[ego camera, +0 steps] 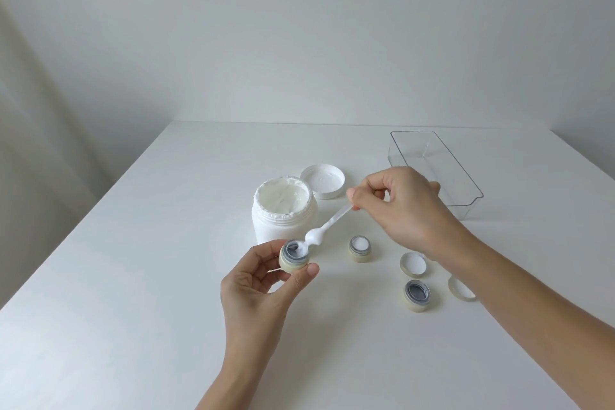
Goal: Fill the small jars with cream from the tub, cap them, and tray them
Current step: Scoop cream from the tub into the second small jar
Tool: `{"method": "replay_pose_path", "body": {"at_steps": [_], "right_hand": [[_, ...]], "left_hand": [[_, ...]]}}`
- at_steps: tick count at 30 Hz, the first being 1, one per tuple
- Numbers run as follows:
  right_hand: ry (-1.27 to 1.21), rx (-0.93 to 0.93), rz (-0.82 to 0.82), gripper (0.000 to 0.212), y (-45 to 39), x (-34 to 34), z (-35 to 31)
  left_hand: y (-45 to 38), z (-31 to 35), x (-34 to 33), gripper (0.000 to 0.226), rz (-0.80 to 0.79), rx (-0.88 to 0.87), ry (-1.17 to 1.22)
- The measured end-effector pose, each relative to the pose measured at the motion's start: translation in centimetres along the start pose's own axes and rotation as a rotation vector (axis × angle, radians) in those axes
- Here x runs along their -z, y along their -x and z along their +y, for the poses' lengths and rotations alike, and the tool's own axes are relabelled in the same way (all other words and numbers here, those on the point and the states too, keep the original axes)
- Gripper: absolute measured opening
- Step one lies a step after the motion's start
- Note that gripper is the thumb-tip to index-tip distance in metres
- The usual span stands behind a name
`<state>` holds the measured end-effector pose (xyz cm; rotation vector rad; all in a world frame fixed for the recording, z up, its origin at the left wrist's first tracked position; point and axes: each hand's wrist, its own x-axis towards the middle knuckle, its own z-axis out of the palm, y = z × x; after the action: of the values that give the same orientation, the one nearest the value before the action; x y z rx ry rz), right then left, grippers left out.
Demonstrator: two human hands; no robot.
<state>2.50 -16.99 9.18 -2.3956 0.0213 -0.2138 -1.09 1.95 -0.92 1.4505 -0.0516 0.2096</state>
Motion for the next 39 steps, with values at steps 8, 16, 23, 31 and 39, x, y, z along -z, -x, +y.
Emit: {"method": "replay_pose_path", "body": {"at_steps": [8, 16, 23, 31, 39], "right_hand": [[-0.036, 0.407, 0.263, 0.019, 2.3, -1.7, 0.2], [0.311, 0.927, 0.514, 0.004, 3.4, -2.1, 2.4], [0.315, 0.979, 0.560, 0.015, 3.5, -1.2, 3.7], [0.136, 0.692, 0.631, 0.018, 1.0, -0.2, 1.5], [0.465, 0.610, 0.252, 0.019, -4.2, -3.5, -2.9]], "left_hand": [[0.1, 0.3, -0.1, 0.037, -0.021, 0.079, 0.106], [0.1, 0.6, -0.1, 0.034, -0.048, 0.099, 0.160], [0.1, 0.7, -0.1, 0.033, -0.058, 0.099, 0.159], [0.0, 0.4, -0.1, 0.034, -0.028, 0.104, 0.157], [0.0, 0.3, -0.1, 0.035, -0.033, 0.069, 0.058]]}}
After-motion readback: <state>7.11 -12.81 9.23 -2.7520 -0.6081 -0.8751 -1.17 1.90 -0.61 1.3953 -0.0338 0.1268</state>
